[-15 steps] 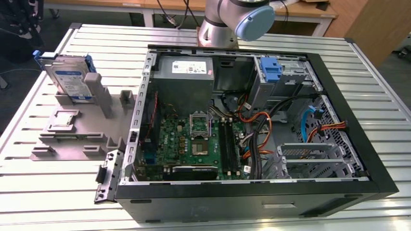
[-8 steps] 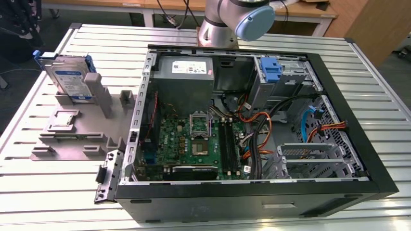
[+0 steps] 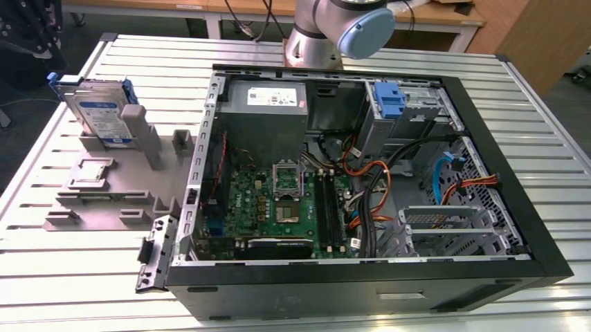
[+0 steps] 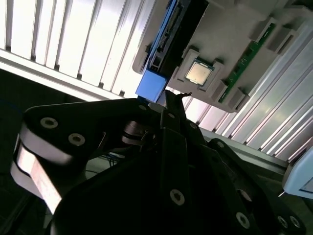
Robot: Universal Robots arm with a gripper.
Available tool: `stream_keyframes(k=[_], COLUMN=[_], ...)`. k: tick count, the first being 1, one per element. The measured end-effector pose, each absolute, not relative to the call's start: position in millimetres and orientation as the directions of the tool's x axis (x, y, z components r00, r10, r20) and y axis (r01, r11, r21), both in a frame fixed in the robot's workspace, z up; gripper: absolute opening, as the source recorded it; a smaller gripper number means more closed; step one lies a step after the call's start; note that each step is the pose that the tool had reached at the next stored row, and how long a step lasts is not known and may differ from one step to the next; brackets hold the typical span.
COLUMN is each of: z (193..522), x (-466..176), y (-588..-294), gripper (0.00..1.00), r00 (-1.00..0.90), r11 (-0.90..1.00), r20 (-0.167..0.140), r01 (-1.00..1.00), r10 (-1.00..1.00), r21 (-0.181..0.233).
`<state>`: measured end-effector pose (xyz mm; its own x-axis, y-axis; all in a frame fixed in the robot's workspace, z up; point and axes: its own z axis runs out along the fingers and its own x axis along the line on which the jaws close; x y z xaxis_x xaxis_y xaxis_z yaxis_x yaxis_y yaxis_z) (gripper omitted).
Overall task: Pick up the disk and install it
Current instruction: 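Pick up the disk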
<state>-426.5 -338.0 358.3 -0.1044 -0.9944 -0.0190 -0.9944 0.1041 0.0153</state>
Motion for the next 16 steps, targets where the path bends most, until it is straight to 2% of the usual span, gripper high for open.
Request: stream_keyframes(k=[4, 5, 6, 7, 8, 11, 14, 16], z=[355, 355, 354, 353, 352, 348, 342, 340], x=[-426, -426, -426, -426, -426, -427, -427, -427], y=[-337, -337, -337, -337, -337, -336, -336, -336], gripper=[0.11, 0.16, 0.16, 0.23, 0.23, 0.41, 0.47, 0.58], r00=[-0.103, -0.102, -0.099, -0.096, -0.094, -0.091, -0.086, -0.071], r11=[0.102, 0.101, 0.099, 0.096, 0.094, 0.091, 0.086, 0.071], r20=[-0.019, -0.019, -0.019, -0.019, -0.019, -0.02, -0.02, -0.02], r01=[-0.995, -0.995, -0.995, -0.995, -0.996, -0.996, -0.996, -0.997], r10=[-0.995, -0.995, -0.995, -0.995, -0.995, -0.996, -0.996, -0.997], r21=[0.015, 0.015, 0.015, 0.014, 0.013, 0.011, 0.008, 0.007])
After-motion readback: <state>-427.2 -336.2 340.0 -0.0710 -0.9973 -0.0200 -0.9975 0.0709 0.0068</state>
